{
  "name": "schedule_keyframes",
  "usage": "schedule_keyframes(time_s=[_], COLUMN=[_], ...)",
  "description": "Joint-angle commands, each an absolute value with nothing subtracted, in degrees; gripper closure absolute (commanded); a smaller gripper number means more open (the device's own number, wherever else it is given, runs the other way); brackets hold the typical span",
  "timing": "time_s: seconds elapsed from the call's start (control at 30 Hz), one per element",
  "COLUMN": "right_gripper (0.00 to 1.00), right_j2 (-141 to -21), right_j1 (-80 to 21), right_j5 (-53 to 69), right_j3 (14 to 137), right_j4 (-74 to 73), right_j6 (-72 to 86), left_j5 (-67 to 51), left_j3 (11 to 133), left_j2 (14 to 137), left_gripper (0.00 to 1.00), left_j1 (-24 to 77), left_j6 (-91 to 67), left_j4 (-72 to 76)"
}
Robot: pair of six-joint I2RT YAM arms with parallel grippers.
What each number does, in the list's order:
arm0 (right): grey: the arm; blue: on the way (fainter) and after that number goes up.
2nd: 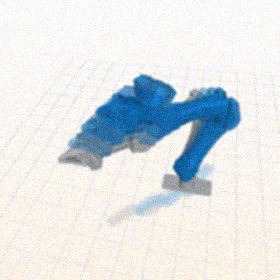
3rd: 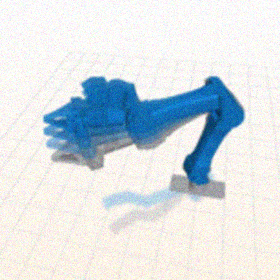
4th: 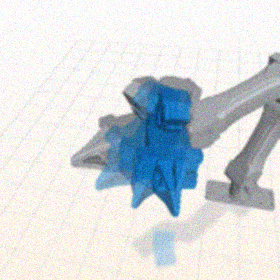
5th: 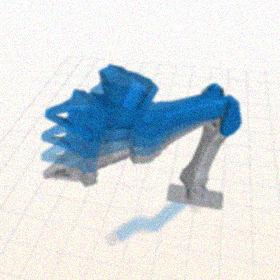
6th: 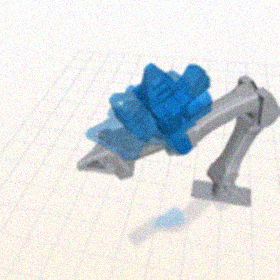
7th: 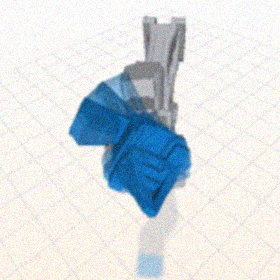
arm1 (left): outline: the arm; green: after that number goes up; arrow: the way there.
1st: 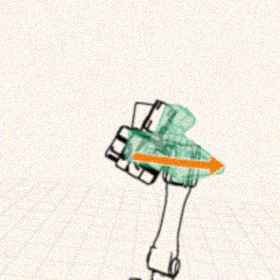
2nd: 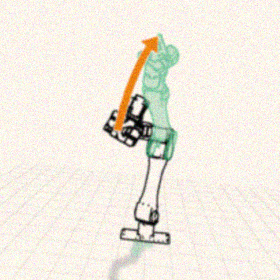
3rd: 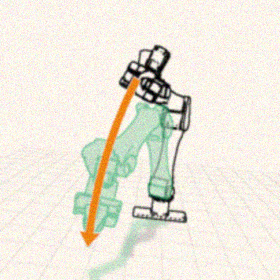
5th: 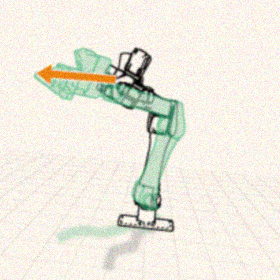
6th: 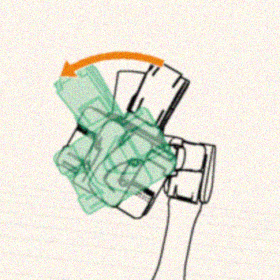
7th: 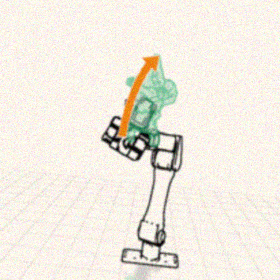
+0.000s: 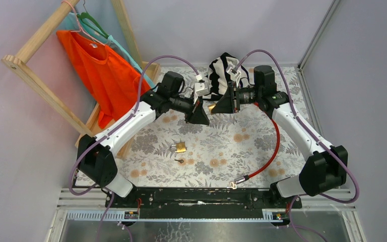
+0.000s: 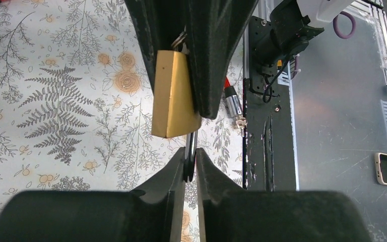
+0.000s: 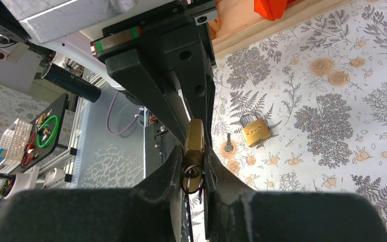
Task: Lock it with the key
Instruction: Lock the lock.
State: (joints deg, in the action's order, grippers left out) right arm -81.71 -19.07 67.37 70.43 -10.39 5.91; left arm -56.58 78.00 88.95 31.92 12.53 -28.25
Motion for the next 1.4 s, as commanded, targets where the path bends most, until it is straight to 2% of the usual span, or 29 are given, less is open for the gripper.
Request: schedule_keyframes(time_s=[0.0,0.17,0.23,0.33,0.53,0.6,0.7,0.83,0.93,1.37], right_gripper=[1.00,1.00,0.99,0.85,0.43,0.34,0.27,0.21,0.21,0.37], right_j2=[-79.8,-79.8,-79.8,-79.9,-79.9,-79.7,-79.2,-78.4,-78.3,-79.7], right_j1=[-19.0,-19.0,-19.0,-19.1,-19.0,-19.1,-19.0,-19.0,-19.0,-23.0], right_j5=[69.5,68.7,67.4,64.9,62.0,60.7,58.8,57.3,59.2,61.7], right_j3=[70.1,69.8,69.6,69.8,70.1,70.8,72.2,74.3,76.3,78.5], right_j4=[-6.6,-5.9,-6.1,-7.2,-9.8,-12.1,-15.3,-20.1,-24.6,-30.6], right_j6=[6.9,7.8,8.0,7.3,5.0,3.1,-0.3,-7.0,-12.1,-19.8], left_j5=[-59.0,-58.8,-58.4,-56.9,-53.2,-52.2,-51.1,-51.3,-51.9,-55.0], left_j3=[80.4,80.1,79.7,79.2,78.8,78.6,78.2,78.8,79.2,81.3], left_j2=[89.4,89.2,88.6,87.2,85.2,84.6,83.9,83.8,83.7,84.6], left_gripper=[0.85,1.00,1.00,1.00,1.00,1.00,1.00,1.00,1.00,1.00], left_j1=[31.7,31.7,31.8,31.7,31.6,31.5,31.5,31.4,31.5,31.5], left_j6=[11.1,11.1,11.3,12.3,15.6,17.0,18.8,20.5,20.8,19.3], left_j4=[-25.0,-25.0,-25.0,-25.1,-27.2,-27.8,-28.6,-30.7,-31.6,-33.2])
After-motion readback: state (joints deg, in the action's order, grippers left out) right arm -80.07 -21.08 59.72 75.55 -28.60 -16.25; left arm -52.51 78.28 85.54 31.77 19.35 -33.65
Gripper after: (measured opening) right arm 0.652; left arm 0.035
